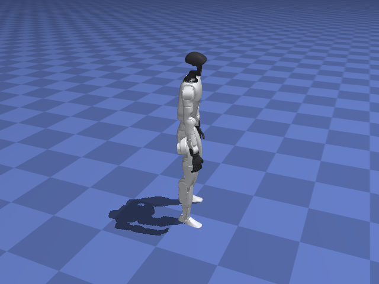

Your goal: Upper body actions

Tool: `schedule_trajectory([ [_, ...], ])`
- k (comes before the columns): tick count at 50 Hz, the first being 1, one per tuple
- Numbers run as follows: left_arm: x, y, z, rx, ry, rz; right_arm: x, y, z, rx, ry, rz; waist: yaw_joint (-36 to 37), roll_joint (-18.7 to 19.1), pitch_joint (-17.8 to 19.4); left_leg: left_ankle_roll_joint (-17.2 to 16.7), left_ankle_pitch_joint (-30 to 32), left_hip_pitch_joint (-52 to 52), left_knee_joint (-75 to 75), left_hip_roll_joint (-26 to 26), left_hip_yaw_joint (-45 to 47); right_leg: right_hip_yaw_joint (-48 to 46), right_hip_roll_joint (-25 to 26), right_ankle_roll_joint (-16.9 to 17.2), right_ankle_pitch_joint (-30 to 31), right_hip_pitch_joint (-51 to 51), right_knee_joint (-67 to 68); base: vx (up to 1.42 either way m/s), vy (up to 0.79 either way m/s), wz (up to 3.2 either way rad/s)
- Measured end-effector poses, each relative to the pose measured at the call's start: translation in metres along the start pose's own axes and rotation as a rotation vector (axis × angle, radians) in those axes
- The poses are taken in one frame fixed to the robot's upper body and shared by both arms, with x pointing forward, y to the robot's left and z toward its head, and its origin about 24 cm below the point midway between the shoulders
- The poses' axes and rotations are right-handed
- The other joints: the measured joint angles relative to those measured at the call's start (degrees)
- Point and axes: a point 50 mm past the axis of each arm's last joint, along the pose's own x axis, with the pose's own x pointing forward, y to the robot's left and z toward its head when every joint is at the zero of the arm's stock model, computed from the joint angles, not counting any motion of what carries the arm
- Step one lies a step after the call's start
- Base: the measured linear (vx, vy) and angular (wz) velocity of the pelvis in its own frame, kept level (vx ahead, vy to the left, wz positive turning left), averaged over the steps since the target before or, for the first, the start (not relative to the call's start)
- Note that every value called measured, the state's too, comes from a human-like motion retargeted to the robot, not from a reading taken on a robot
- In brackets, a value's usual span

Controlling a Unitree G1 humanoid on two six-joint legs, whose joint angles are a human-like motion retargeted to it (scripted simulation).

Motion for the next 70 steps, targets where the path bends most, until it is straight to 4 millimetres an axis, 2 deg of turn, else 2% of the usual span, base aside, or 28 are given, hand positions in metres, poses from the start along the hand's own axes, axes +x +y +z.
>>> schedule_trajectory([
  [2, 0.000, 0.000, -0.003, 0.038, -0.002, 0.007, 0.001, -0.002, 0.008, 0.031, -0.027, -0.024, -0.3, 0.3, -0.4, 0.3, -0.6, 1.3, -0.4, -1.0, -2.0, 0.6, 0.0, 0.2, 0.2, -0.1, 0.1, 0.04, 0.20, -0.22],
  [5, -0.001, 0.000, -0.014, 0.080, 0.024, 0.008, 0.001, 0.008, 0.012, 0.126, -0.040, 0.017, 0.1, 1.0, -1.4, 1.6, -3.0, 3.8, -3.5, -1.6, -1.0, 1.9, 0.3, 0.6, 0.5, -0.3, 0.3, 0.09, 0.21, -0.31],
  [8, -0.002, -0.002, -0.031, 0.087, 0.091, 0.008, 0.000, 0.028, 0.006, 0.227, -0.012, 0.085, -0.5, 1.7, -3.1, 3.7, -4.6, 5.5, -7.7, -2.4, 0.0, 2.0, 0.4, 1.4, 0.6, -0.4, 0.4, 0.14, 0.29, -0.01],
  [12, -0.005, -0.004, -0.050, 0.048, 0.181, -0.004, -0.006, 0.056, -0.010, 0.283, 0.047, 0.139, -1.5, 1.7, -4.5, 4.9, -3.4, 7.4, -12.0, -4.1, -0.3, 0.8, -0.8, 2.7, 0.9, -0.2, 0.8, 0.15, 0.27, 0.06],
  [18, -0.008, -0.007, -0.061, -0.043, 0.258, -0.028, -0.020, 0.092, -0.042, 0.302, 0.181, 0.147, 0.2, 0.0, -2.0, 7.6, -4.0, 10.6, -13.1, -7.0, 2.0, -0.3, -3.4, 4.1, 2.1, 1.1, 2.1, 0.10, 0.31, -0.31],
  [21, -0.008, -0.009, -0.062, -0.100, 0.260, -0.047, -0.024, 0.100, -0.050, 0.326, 0.231, 0.162, 0.0, 0.3, 0.6, 8.6, -4.6, 12.1, -12.9, -6.9, 3.2, 0.2, -3.4, 2.8, 2.9, 1.0, 4.2, 0.00, 0.26, -0.42],
  [24, -0.009, -0.007, -0.065, -0.126, 0.258, -0.051, -0.026, 0.102, -0.052, 0.367, 0.244, 0.187, -0.6, 1.5, 1.6, 9.4, -4.8, 12.2, -13.0, -5.8, 4.2, 0.8, -2.1, 1.1, 1.4, -0.8, 8.1, -0.04, 0.16, -0.37],
  [27, -0.010, -0.002, -0.071, -0.108, 0.276, -0.028, -0.026, 0.105, -0.050, 0.392, 0.234, 0.215, -0.8, 2.5, 1.2, 9.7, -4.8, 11.2, -13.0, -4.5, 5.1, 0.8, -0.4, 1.5, -2.1, -2.7, 13.0, -0.02, 0.11, -0.31],
  [30, -0.013, 0.005, -0.077, -0.081, 0.295, -0.008, -0.025, 0.104, -0.047, 0.375, 0.212, 0.217, -1.6, 2.7, 0.8, 10.0, -4.7, 10.5, -13.1, -4.0, 4.8, 6.7, 3.3, 2.3, -4.1, -3.6, 15.7, -0.01, 0.03, 0.01],
  [33, -0.015, 0.009, -0.084, -0.072, 0.320, -0.006, -0.024, 0.104, -0.044, 0.322, 0.193, 0.235, -2.9, 1.8, 0.2, 10.3, -4.5, 10.5, -13.4, -5.0, 4.1, 12.8, 6.6, 3.0, -4.0, -2.0, 13.7, 0.02, 0.00, 0.25],
  [35, -0.017, 0.011, -0.088, -0.079, 0.329, 0.002, -0.024, 0.104, -0.043, 0.285, 0.184, 0.257, -3.5, 0.9, -0.3, 10.4, -4.4, 10.7, -13.4, -5.9, 3.5, 13.9, 7.4, 1.9, -6.0, -0.3, 10.7, 0.08, -0.01, 0.32],
  [37, -0.017, 0.012, -0.089, -0.094, 0.330, 0.016, -0.024, 0.106, -0.042, 0.255, 0.174, 0.285, -3.0, -0.7, -1.1, 10.3, -4.6, 11.2, -13.4, -7.4, 3.4, 7.9, 5.5, 0.5, -4.5, 2.0, 6.3, 0.12, -0.01, 0.02],
  [40, -0.016, 0.010, -0.088, -0.126, 0.326, 0.035, -0.024, 0.106, -0.040, 0.223, 0.158, 0.326, 0.8, -2.0, -2.6, 10.0, -5.2, 11.5, -13.3, -8.0, 5.7, 12.6, 5.8, 1.6, -2.0, 2.6, 3.0, 0.07, -0.02, -0.54],
  [42, -0.013, 0.004, -0.082, -0.168, 0.303, 0.045, -0.020, 0.100, -0.032, 0.206, 0.125, 0.323, 2.3, -1.9, -2.5, 9.8, -5.5, 11.7, -13.1, -7.6, 6.5, 10.3, 5.1, 2.1, -0.7, 2.9, 1.8, -0.06, -0.03, -0.41],
  [45, -0.011, 0.000, -0.077, -0.237, 0.256, 0.036, -0.014, 0.089, -0.018, 0.161, 0.062, 0.299, 2.4, -1.9, -2.5, 9.8, -5.7, 12.3, -13.4, -7.4, 8.0, 11.2, 6.3, 0.7, -1.0, 2.9, 1.8, -0.02, -0.04, -0.32],
  [52, -0.010, 0.003, -0.067, -0.168, 0.241, 0.032, -0.009, 0.080, 0.007, 0.193, -0.043, 0.290, -1.5, -1.0, -2.3, 9.8, -5.2, 12.1, -13.1, -6.7, 5.3, 9.0, 6.7, 0.3, -1.7, 3.4, 2.3, -0.04, -0.07, 0.28],
  [60, -0.006, -0.004, -0.053, -0.122, 0.194, 0.005, -0.014, 0.093, -0.009, 0.253, 0.027, 0.331, -0.8, -0.7, -2.9, 9.3, -5.1, 12.4, -13.5, -6.2, 5.7, 9.5, 7.4, -0.5, -1.6, 3.3, 2.0, 0.00, -0.02, 0.00],
  [70, -0.008, -0.001, -0.061, -0.076, 0.237, -0.005, -0.023, 0.107, -0.037, 0.262, 0.136, 0.332, -2.9, -0.2, -2.9, 8.5, -5.0, 12.7, -13.7, -5.1, 6.1, 9.9, 8.6, -1.5, -1.7, 2.9, 2.0, -0.02, -0.06, -0.06],
])
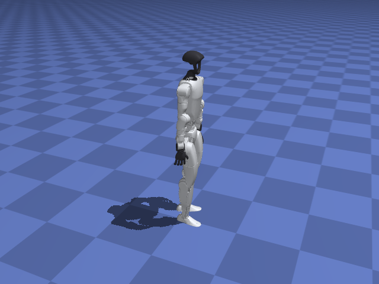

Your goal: Upper body actions

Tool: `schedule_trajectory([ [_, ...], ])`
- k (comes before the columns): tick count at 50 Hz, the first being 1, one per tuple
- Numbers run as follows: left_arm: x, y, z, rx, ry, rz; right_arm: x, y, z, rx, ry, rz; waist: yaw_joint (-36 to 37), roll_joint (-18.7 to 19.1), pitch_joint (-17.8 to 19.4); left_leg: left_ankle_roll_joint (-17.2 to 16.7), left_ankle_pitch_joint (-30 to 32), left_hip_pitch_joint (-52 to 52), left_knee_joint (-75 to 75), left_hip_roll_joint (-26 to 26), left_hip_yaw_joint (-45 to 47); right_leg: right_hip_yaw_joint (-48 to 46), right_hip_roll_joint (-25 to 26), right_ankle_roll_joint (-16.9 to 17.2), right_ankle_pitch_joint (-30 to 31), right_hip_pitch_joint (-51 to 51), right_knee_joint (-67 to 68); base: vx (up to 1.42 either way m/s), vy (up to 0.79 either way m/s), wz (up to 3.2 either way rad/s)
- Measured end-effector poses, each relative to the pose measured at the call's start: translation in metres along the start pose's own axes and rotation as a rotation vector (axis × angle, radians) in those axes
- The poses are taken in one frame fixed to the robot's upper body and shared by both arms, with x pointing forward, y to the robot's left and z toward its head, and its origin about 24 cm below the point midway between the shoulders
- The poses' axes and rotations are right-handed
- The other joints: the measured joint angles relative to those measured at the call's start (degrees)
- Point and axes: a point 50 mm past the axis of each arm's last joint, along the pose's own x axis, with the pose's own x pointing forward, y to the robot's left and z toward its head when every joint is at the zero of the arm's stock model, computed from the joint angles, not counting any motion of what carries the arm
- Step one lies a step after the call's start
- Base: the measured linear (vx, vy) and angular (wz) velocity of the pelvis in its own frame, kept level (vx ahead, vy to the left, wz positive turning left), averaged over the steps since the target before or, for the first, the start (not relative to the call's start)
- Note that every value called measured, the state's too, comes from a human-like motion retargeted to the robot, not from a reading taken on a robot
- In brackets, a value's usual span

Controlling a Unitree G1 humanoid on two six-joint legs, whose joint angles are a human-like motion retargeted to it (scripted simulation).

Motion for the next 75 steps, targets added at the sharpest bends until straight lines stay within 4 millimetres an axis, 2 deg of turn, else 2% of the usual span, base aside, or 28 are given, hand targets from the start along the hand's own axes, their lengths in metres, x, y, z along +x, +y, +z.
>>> schedule_trajectory([
  [10, 0.000, -0.006, 0.007, 0.017, -0.016, -0.058, -0.005, -0.006, -0.030, 0.092, 0.113, -0.044, 0.8, 1.5, 1.0, -1.1, -0.2, 1.1, -0.4, 1.0, 1.7, 0.6, 0.9, -0.7, -0.1, -0.1, 0.4, -0.02, -0.05, -0.12],
  [13, 0.001, -0.007, 0.007, 0.037, -0.038, -0.088, -0.005, -0.005, -0.029, 0.126, 0.127, -0.053, 1.1, 2.1, 1.2, -1.5, -0.5, 1.3, 0.0, 1.2, 1.5, 0.5, 1.1, -1.1, -0.3, 0.3, 0.3, -0.01, -0.08, 0.05],
  [16, 0.001, -0.004, -0.002, 0.009, -0.038, -0.056, -0.003, -0.007, -0.017, 0.150, 0.110, -0.043, 1.3, 2.7, 1.4, -2.1, -1.4, 1.0, 1.8, 1.7, 1.1, 0.4, 1.2, -1.4, -0.6, 0.7, 0.2, -0.01, -0.08, 0.08],
  [20, 0.002, -0.002, -0.024, -0.111, -0.013, -0.006, -0.001, -0.015, 0.022, 0.164, 0.014, -0.016, 1.2, 2.8, 2.4, -3.2, -3.0, -1.2, 9.5, 2.7, 0.7, 0.4, 0.5, -2.0, -1.0, 1.9, 0.1, -0.01, -0.09, 0.11],
  [21, 0.002, -0.002, -0.033, -0.143, 0.010, -0.012, -0.001, -0.017, 0.035, 0.157, -0.020, -0.004, 1.4, 2.5, 2.8, -3.3, -1.5, -2.4, 12.9, 2.9, 0.8, 0.8, 0.0, -2.2, -1.0, 2.4, 0.0, -0.02, -0.13, 0.05],
  [25, -0.002, -0.002, -0.067, -0.235, 0.115, -0.072, -0.007, -0.030, 0.095, 0.110, -0.168, 0.031, 1.3, 0.0, 4.0, -4.1, 10.9, -14.3, 36.6, 5.9, -2.1, 0.3, -3.8, -2.7, -1.4, 3.4, 0.1, -0.10, -0.10, 0.34],
  [28, -0.007, 0.004, -0.091, -0.241, 0.196, -0.084, -0.017, -0.039, 0.142, 0.090, -0.310, 0.035, 4.0, -1.5, 5.1, 1.2, 19.6, -26.1, 54.0, 9.6, -2.6, 1.0, -4.6, -3.6, -1.5, 3.4, 0.5, -0.11, -0.20, 0.10],
  [30, -0.011, 0.005, -0.109, -0.224, 0.259, -0.096, -0.025, -0.044, 0.169, 0.092, -0.396, 0.047, 5.9, -1.9, 5.8, 3.3, 16.0, -31.7, 63.4, 12.2, -1.6, 0.9, -4.8, -4.1, -1.6, 3.9, 0.8, -0.02, -0.17, -0.08],
  [32, -0.014, 0.000, -0.120, -0.208, 0.309, -0.126, -0.035, -0.049, 0.193, 0.101, -0.479, 0.047, 7.7, -1.6, 7.0, 3.9, 13.3, -36.6, 70.3, 14.4, -0.9, 0.9, -4.3, -4.8, -1.8, 4.5, 0.9, -0.07, -0.08, -0.11],
  [35, -0.016, -0.010, -0.134, -0.211, 0.349, -0.160, -0.048, -0.052, 0.222, 0.099, -0.582, 0.046, 9.2, -2.0, 7.5, 2.5, 9.3, -42.7, 77.3, 13.2, -1.0, 1.8, -5.0, -5.1, -2.1, 4.4, 1.5, -0.02, -0.01, -0.13],
  [38, -0.018, -0.017, -0.142, -0.235, 0.359, -0.174, -0.054, -0.051, 0.235, 0.069, -0.622, 0.044, 9.5, -2.4, 7.0, 0.5, 8.6, -46.2, 80.1, 11.0, -1.4, 1.9, -5.5, -5.4, -2.3, 4.3, 1.8, 0.00, 0.00, 0.00],
  [42, -0.016, -0.020, -0.138, -0.260, 0.346, -0.169, -0.055, -0.052, 0.236, 0.031, -0.611, 0.035, 10.4, -2.4, 6.6, 0.0, 8.7, -46.2, 79.9, 10.6, -0.7, 1.4, -5.7, -5.6, -2.6, 4.9, 1.9, 0.01, -0.01, 0.05],
  [46, -0.011, -0.013, -0.121, -0.272, 0.280, -0.144, -0.048, -0.049, 0.224, 0.027, -0.569, 0.014, 10.5, -2.7, 5.0, -0.4, 9.6, -41.4, 72.9, 9.2, -0.6, 0.1, -5.7, -5.2, -2.9, 5.1, 1.3, 0.05, -0.02, 0.26],
  [52, -0.007, -0.006, -0.103, -0.296, 0.210, -0.105, -0.037, -0.038, 0.203, 0.034, -0.494, 0.040, 7.7, -2.3, 1.0, -0.5, 10.3, -30.3, 55.7, 6.5, -1.8, -1.8, -5.3, -4.3, -3.3, 4.4, 0.8, 0.09, 0.02, 0.33],
  [56, -0.006, 0.001, -0.094, -0.305, 0.175, -0.069, -0.032, -0.031, 0.196, 0.029, -0.473, 0.056, 6.0, -1.7, 0.0, -1.3, 11.8, -18.6, 37.6, 2.7, -4.3, -2.4, -4.0, -3.9, -3.9, 4.6, 0.8, 0.06, 0.01, 0.10],
  [57, -0.006, 0.002, -0.091, -0.307, 0.167, -0.059, -0.032, -0.030, 0.195, 0.025, -0.471, 0.058, 5.9, -1.4, -0.1, -2.2, 11.4, -15.3, 32.1, 1.7, -5.2, -2.3, -3.4, -3.9, -4.0, 4.7, 0.9, 0.07, 0.04, -0.18],
  [58, -0.006, 0.004, -0.089, -0.309, 0.158, -0.051, -0.031, -0.030, 0.194, 0.021, -0.471, 0.060, 5.9, -1.0, -0.2, -3.4, 7.9, -12.0, 26.6, 1.2, -5.6, -2.1, -2.6, -3.8, -4.2, 4.7, 1.2, 0.09, 0.07, -0.26],
  [60, -0.005, 0.006, -0.087, -0.315, 0.149, -0.041, -0.030, -0.027, 0.191, 0.015, -0.464, 0.067, 6.0, 0.4, -0.6, -3.4, 1.0, -5.8, 16.4, 0.3, -5.3, -1.5, -0.5, -3.9, -4.5, 4.9, 1.2, 0.12, 0.10, -0.36],
  [62, -0.005, 0.006, -0.087, -0.325, 0.150, -0.042, -0.027, -0.025, 0.185, 0.014, -0.450, 0.076, 5.6, 2.1, -1.3, -1.7, -0.7, -1.8, 7.4, 0.2, -3.9, -0.9, 1.9, -3.9, -4.7, 5.3, 1.0, 0.18, 0.13, -0.21],
  [63, -0.005, 0.005, -0.088, -0.329, 0.151, -0.044, -0.025, -0.023, 0.181, 0.016, -0.439, 0.079, 4.8, 2.8, -1.8, -1.1, 0.7, -0.5, 4.0, -0.1, -4.4, -1.2, 2.6, -3.8, -4.8, 5.4, 0.9, 0.14, 0.11, 0.32],
  [66, -0.004, 0.004, -0.076, -0.332, 0.126, -0.047, -0.024, -0.026, 0.175, 0.030, -0.426, 0.066, 0.7, 2.8, -3.4, -2.8, 4.1, -1.5, -0.1, -0.1, -6.3, -3.6, 1.9, -2.9, -5.3, 4.3, 0.4, -0.04, 0.12, 0.96],
  [68, -0.002, 0.006, -0.062, -0.318, 0.089, -0.037, -0.025, -0.032, 0.174, 0.047, -0.440, 0.050, -0.7, 2.4, -3.4, -2.2, 4.5, -3.2, 0.4, -0.7, -7.9, -4.8, 1.2, -2.3, -5.3, 3.6, 0.1, -0.08, 0.09, 0.91],
  [70, -0.002, 0.010, -0.048, -0.291, 0.051, -0.026, -0.025, -0.039, 0.171, 0.063, -0.449, 0.034, -0.4, 1.8, -2.3, -0.9, 4.1, -4.2, 1.9, -1.8, -11.0, -5.6, 0.7, -1.9, -4.9, 4.2, -0.5, 0.02, 0.10, 0.49],
  [75, -0.001, 0.009, -0.024, -0.258, -0.012, -0.019, -0.023, -0.047, 0.161, 0.050, -0.451, 0.014, 3.0, 0.2, -0.5, 0.0, 3.1, -4.0, 3.3, -2.5, -9.5, -4.6, -0.5, -1.1, -4.3, 4.7, -0.2, 0.02, 0.16, -0.21],
])
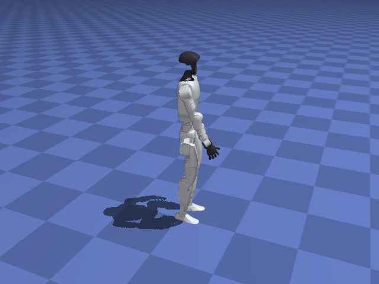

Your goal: Upper body actions

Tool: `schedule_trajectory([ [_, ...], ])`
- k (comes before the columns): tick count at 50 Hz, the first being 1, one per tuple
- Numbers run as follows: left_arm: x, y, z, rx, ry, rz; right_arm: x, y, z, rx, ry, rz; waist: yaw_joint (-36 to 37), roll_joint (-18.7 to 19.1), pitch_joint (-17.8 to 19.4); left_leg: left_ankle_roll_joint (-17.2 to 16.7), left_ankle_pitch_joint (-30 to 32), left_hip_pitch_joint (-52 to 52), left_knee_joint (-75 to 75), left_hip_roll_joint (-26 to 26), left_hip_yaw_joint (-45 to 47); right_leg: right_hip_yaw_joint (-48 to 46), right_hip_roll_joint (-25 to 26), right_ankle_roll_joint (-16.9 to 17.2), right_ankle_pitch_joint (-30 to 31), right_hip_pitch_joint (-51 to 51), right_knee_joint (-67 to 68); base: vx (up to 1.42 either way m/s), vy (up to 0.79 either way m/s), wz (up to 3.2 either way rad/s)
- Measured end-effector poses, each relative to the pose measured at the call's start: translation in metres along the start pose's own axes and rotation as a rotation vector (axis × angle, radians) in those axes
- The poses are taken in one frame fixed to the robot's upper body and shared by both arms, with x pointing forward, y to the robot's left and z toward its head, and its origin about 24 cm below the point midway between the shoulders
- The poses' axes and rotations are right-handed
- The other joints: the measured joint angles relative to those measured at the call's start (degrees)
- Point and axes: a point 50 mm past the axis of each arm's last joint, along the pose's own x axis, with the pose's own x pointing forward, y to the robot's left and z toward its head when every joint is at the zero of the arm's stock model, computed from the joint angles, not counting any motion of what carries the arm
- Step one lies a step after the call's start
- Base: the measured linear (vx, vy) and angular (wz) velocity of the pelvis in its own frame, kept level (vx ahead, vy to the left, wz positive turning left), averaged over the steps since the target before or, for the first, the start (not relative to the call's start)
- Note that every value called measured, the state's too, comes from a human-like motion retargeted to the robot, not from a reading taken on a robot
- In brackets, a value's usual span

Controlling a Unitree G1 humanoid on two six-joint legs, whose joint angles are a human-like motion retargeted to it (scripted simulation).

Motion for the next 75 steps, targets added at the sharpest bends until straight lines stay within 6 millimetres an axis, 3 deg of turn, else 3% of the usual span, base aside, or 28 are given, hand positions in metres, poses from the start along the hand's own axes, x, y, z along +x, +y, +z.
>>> schedule_trajectory([
  [6, 0.002, -0.010, -0.009, -0.045, 0.003, 0.000, -0.004, 0.012, -0.034, 0.045, 0.031, 0.012, -1.9, 0.3, -0.8, 2.1, -0.7, 1.6, -1.6, -0.5, 1.0, 0.3, -0.5, 1.7, -1.4, -0.4, 2.9, 0.12, 0.18, -0.18],
  [10, 0.000, -0.009, -0.006, 0.009, 0.056, -0.007, -0.014, 0.020, -0.072, 0.115, 0.119, -0.003, -2.2, 0.6, 0.5, 3.1, -1.5, 3.2, -1.7, 0.3, 1.8, 0.6, -0.6, 2.1, -3.3, -2.2, 10.4, 0.07, 0.16, -0.29],
  [12, -0.001, -0.009, 0.000, 0.061, 0.062, 0.027, -0.022, 0.025, -0.098, 0.135, 0.194, -0.008, -0.9, 0.8, 1.5, 3.4, -1.9, 4.5, -1.7, 1.1, 3.5, 1.3, -0.6, 1.9, 0.2, -4.2, 16.5, 0.07, 0.16, -0.74],
  [15, -0.001, -0.021, 0.028, 0.151, 0.019, 0.065, -0.036, 0.032, -0.131, 0.136, 0.306, -0.017, -0.2, 2.2, 3.5, 4.3, -2.3, 5.4, -1.6, 2.8, 5.2, 1.1, -2.5, 2.7, 13.0, -9.7, 28.7, -0.06, 0.16, -0.52],
  [18, -0.005, -0.046, 0.073, 0.188, -0.133, 0.033, -0.052, 0.035, -0.160, 0.109, 0.402, -0.040, -3.5, 4.5, 6.1, 5.0, -2.0, 5.2, -1.1, 5.0, 4.4, 2.6, -1.7, 1.5, 22.6, -18.5, 41.9, -0.12, 0.22, 0.06],
  [23, -0.032, -0.082, 0.165, 0.134, -0.425, -0.042, -0.084, 0.042, -0.206, 0.125, 0.600, -0.063, -8.6, 4.7, 9.3, 6.2, -1.4, 4.9, -1.4, 5.3, 4.7, -3.0, -8.3, -4.7, 14.6, -31.8, 63.0, -0.12, 0.16, -0.02],
  [26, -0.051, -0.097, 0.202, 0.116, -0.567, -0.051, -0.106, 0.053, -0.233, 0.187, 0.709, -0.069, -10.0, 5.1, 9.9, 6.5, -1.2, 4.5, -1.0, 6.0, 3.9, -1.7, -6.7, -4.2, 12.7, -38.0, 69.0, 0.02, 0.04, 0.20],
  [30, -0.071, -0.101, 0.231, 0.164, -0.698, -0.017, -0.129, 0.068, -0.257, 0.254, 0.801, -0.104, -10.7, 5.6, 8.9, 6.0, -1.0, 3.6, -0.6, 7.0, 3.3, -1.3, -5.0, -3.0, 12.3, -43.0, 71.3, 0.07, 0.01, 0.06],
  [33, -0.076, -0.093, 0.239, 0.212, -0.725, 0.055, -0.131, 0.068, -0.259, 0.285, 0.797, -0.114, -11.3, 5.7, 8.7, 5.8, -1.1, 3.7, -0.6, 7.3, 3.6, -2.4, -5.7, -3.9, 12.0, -42.6, 69.7, 0.00, 0.00, 0.00],
  [41, -0.061, -0.078, 0.217, 0.201, -0.645, 0.062, -0.103, 0.051, -0.229, 0.255, 0.643, -0.089, -11.6, 6.1, 7.3, 5.7, -1.6, 4.5, -1.4, 7.7, 5.1, -1.9, -3.3, -1.0, 14.1, -34.3, 56.4, 0.03, 0.00, -0.14],
  [51, -0.029, -0.064, 0.157, 0.228, -0.435, 0.060, -0.066, 0.034, -0.183, 0.152, 0.472, -0.067, -7.2, 4.3, 4.1, 5.4, -2.6, 5.1, -1.7, 5.3, 7.3, 5.8, 1.5, 5.0, 19.4, -15.4, 29.4, 0.07, -0.06, -0.17],
  [54, -0.023, -0.061, 0.142, 0.228, -0.379, 0.046, -0.062, 0.030, -0.176, 0.093, 0.460, -0.055, -6.9, 2.7, 3.6, 5.5, -3.1, 5.1, -1.3, 3.3, 7.0, 8.7, 1.5, 6.2, 15.1, -8.5, 18.1, 0.03, -0.09, 0.18],
  [59, -0.019, -0.057, 0.129, 0.249, -0.317, 0.044, -0.060, 0.030, -0.173, 0.042, 0.462, -0.043, -6.1, 0.0, 3.0, 5.2, -3.6, 5.5, -1.2, 0.1, 6.3, 3.3, -0.6, 4.5, 3.9, -0.4, 4.4, 0.04, -0.15, 0.19],
  [65, -0.014, -0.053, 0.117, 0.241, -0.283, 0.021, -0.063, 0.040, -0.179, 0.063, 0.515, -0.026, 0.6, -1.0, -0.8, 3.4, -4.3, 4.4, -2.6, 0.2, 11.7, 5.1, -0.6, 3.4, 6.2, -3.1, -0.3, 0.01, -0.21, -0.79],
  [70, -0.010, -0.048, 0.103, 0.124, -0.267, -0.043, -0.056, 0.028, -0.164, -0.042, 0.526, -0.038, -1.5, 0.5, 1.5, 2.3, -4.5, 5.0, -2.1, 1.6, 11.8, 4.9, 0.3, 1.9, 5.0, -3.4, 0.7, -0.07, -0.18, -0.08],
  [75, -0.001, -0.034, 0.058, 0.025, -0.133, -0.029, -0.048, 0.028, -0.151, -0.034, 0.511, -0.044, -2.8, 1.4, 1.9, 0.4, -6.7, 3.9, 2.8, 3.4, 11.0, 5.0, 0.9, 0.6, 3.9, -2.2, 0.2, -0.02, -0.17, 0.17],
])
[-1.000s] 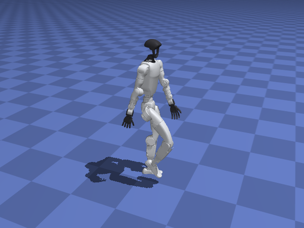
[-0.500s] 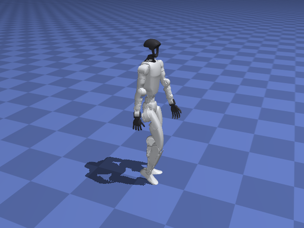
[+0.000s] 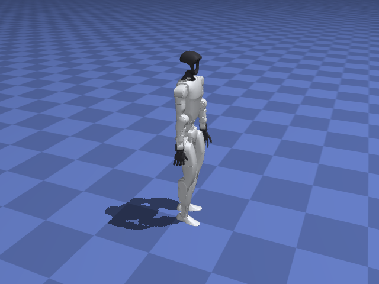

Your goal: Upper body actions

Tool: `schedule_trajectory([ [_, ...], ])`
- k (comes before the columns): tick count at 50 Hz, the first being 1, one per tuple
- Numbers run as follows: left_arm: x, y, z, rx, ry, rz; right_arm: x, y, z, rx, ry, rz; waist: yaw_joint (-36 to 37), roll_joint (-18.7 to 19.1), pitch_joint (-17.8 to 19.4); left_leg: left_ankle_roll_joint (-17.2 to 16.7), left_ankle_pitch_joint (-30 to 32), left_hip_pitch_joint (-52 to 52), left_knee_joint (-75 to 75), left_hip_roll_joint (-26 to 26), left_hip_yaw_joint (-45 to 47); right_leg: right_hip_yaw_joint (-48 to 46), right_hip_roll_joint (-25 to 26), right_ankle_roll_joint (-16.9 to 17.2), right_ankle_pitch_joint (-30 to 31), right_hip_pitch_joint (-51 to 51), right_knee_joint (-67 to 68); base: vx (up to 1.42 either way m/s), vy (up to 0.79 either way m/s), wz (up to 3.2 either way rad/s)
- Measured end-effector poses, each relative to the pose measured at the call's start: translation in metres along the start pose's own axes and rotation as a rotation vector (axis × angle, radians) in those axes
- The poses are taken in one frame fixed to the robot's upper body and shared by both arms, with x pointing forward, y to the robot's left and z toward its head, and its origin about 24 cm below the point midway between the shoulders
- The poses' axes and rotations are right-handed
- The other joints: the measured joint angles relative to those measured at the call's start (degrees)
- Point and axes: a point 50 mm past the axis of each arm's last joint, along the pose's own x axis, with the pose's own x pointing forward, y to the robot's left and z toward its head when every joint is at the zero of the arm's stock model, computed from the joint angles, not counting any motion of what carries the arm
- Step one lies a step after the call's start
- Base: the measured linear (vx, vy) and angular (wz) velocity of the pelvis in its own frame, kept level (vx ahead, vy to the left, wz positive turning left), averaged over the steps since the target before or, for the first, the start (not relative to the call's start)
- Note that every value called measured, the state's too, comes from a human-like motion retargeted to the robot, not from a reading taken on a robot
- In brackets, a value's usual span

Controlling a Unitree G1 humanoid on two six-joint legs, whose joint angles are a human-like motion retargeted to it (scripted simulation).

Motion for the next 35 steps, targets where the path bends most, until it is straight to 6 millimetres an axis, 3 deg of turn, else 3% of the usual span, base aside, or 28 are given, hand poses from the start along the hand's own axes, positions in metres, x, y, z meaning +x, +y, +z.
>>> schedule_trajectory([
  [3, -0.004, 0.015, -0.050, -0.115, 0.150, 0.051, 0.000, 0.002, 0.010, 0.047, -0.017, 0.014, 1.1, -0.8, -0.2, -1.9, 2.1, -4.1, 9.5, 1.5, -0.1, 0.9, -1.0, -0.4, -0.5, 0.6, 0.0, 0.04, -0.18, 0.13],
  [6, -0.014, 0.021, -0.100, -0.277, 0.320, 0.074, -0.001, -0.003, 0.033, 0.059, -0.048, 0.020, 0.8, -2.3, 0.7, -5.8, 11.5, -11.7, 25.0, 4.1, -3.6, 0.2, -2.7, -0.6, -1.1, 1.4, -0.2, -0.10, -0.23, 0.56],
  [8, -0.024, 0.025, -0.129, -0.362, 0.402, 0.081, -0.003, -0.009, 0.052, 0.057, -0.084, 0.022, 1.4, -3.5, 1.2, -4.3, 16.6, -18.5, 37.0, 5.4, -5.6, -0.3, -4.0, -0.8, -1.1, 1.9, -0.5, -0.11, -0.20, 0.54],
  [11, -0.040, 0.036, -0.167, -0.376, 0.509, 0.070, -0.011, -0.022, 0.086, 0.060, -0.167, 0.028, 4.9, -4.4, 2.0, -0.5, 13.6, -28.2, 54.6, 10.0, -4.1, -0.4, -4.6, -1.5, -1.1, 2.3, -0.4, -0.05, -0.13, 0.05],
  [14, -0.056, 0.040, -0.198, -0.312, 0.617, 0.022, -0.025, -0.038, 0.133, 0.080, -0.320, -0.005, 8.4, -4.3, 3.2, 2.8, 9.4, -37.7, 69.1, 14.4, -3.4, 0.6, -4.1, -2.6, -1.3, 2.3, 0.0, -0.07, -0.08, -0.19],
  [18, -0.076, 0.036, -0.232, -0.343, 0.742, -0.045, -0.050, -0.052, 0.192, 0.064, -0.538, -0.007, 10.1, -4.6, 4.4, 3.4, 7.6, -47.5, 79.9, 13.2, -5.2, 1.6, -3.6, -4.2, -1.8, 2.7, 0.4, -0.02, -0.03, -0.03],
  [21, -0.081, 0.029, -0.241, -0.433, 0.777, -0.051, -0.067, -0.061, 0.219, 0.006, -0.639, -0.031, 11.7, -5.1, 5.1, 3.2, 7.3, -50.3, 82.1, 12.8, -4.4, 2.2, -4.0, -4.6, -2.1, 3.1, 0.8, 0.00, 0.00, 0.00],
  [25, -0.073, 0.028, -0.229, -0.496, 0.713, -0.026, -0.077, -0.068, 0.230, -0.031, -0.675, -0.086, 13.1, -6.0, 5.7, 3.5, 7.4, -49.0, 79.8, 13.1, -2.3, 1.9, -4.7, -4.8, -2.5, 3.8, 1.0, 0.00, 0.00, 0.00],
  [29, -0.062, 0.036, -0.207, -0.417, 0.647, -0.025, -0.070, -0.063, 0.222, -0.022, -0.660, -0.069, 12.8, -6.2, 4.2, 2.7, 8.2, -44.0, 72.7, 12.9, -0.3, 0.8, -4.8, -4.6, -2.8, 3.7, 0.7, 0.04, -0.02, 0.27],
  [35, -0.048, 0.044, -0.177, -0.297, 0.569, 0.008, -0.048, -0.047, 0.187, 0.001, -0.534, -0.021, 10.7, -5.9, 1.0, 0.1, 10.7, -32.7, 56.1, 9.0, -0.6, -1.0, -4.7, -3.8, -2.8, 3.3, -0.3, 0.07, 0.03, 0.27],
])
